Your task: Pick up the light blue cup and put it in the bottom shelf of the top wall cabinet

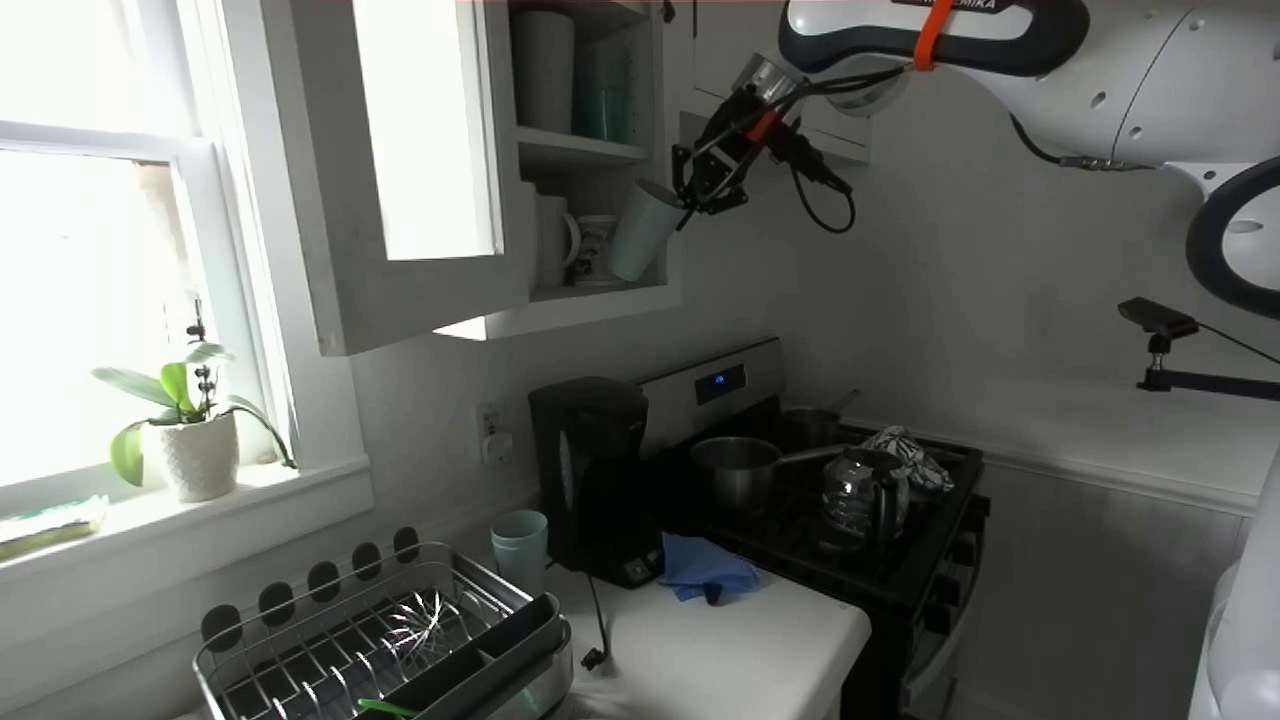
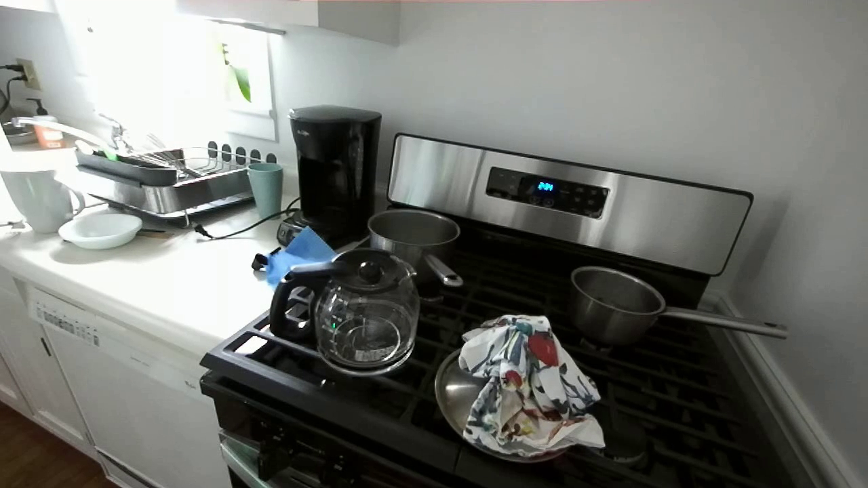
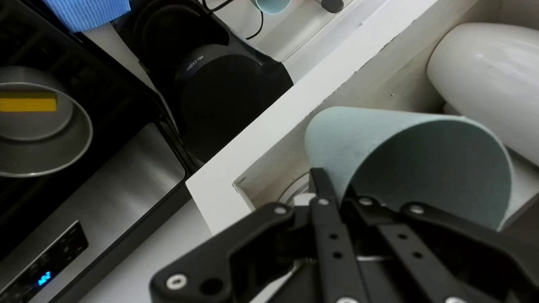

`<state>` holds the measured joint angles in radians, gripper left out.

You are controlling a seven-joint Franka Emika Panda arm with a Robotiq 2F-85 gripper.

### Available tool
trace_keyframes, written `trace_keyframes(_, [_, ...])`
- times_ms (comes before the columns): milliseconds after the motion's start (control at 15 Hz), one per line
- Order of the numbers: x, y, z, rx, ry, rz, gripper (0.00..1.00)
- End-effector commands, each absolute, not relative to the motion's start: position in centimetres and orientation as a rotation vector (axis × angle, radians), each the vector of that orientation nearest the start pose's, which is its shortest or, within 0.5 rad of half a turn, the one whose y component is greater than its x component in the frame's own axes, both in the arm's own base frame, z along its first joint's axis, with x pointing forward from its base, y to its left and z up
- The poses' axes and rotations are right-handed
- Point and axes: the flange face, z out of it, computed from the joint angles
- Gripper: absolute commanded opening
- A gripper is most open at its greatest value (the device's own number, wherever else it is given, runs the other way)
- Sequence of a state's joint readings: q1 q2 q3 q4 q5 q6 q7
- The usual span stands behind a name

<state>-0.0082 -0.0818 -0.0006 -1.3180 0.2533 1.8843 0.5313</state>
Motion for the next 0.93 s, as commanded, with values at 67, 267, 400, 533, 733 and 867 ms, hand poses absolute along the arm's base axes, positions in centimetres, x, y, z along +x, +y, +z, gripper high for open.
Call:
trace_keyframes(67, [53.8,1.4,83.1,-2.477,0.746,-0.75,0.02])
trace_keyframes(267, [54.3,1.2,82.7,-2.468,0.763,-0.743,0.02])
trace_keyframes(400, [54.6,1.2,82.4,-2.463,0.77,-0.74,0.02])
trace_keyframes(533, [54.8,1.1,82.5,-2.452,0.786,-0.741,0.02])
trace_keyframes(733, [55.1,0.9,82.5,-2.42,0.836,-0.726,0.02])
trace_keyframes(867, [55.3,0.8,82.3,-2.39,0.888,-0.707,0.03])
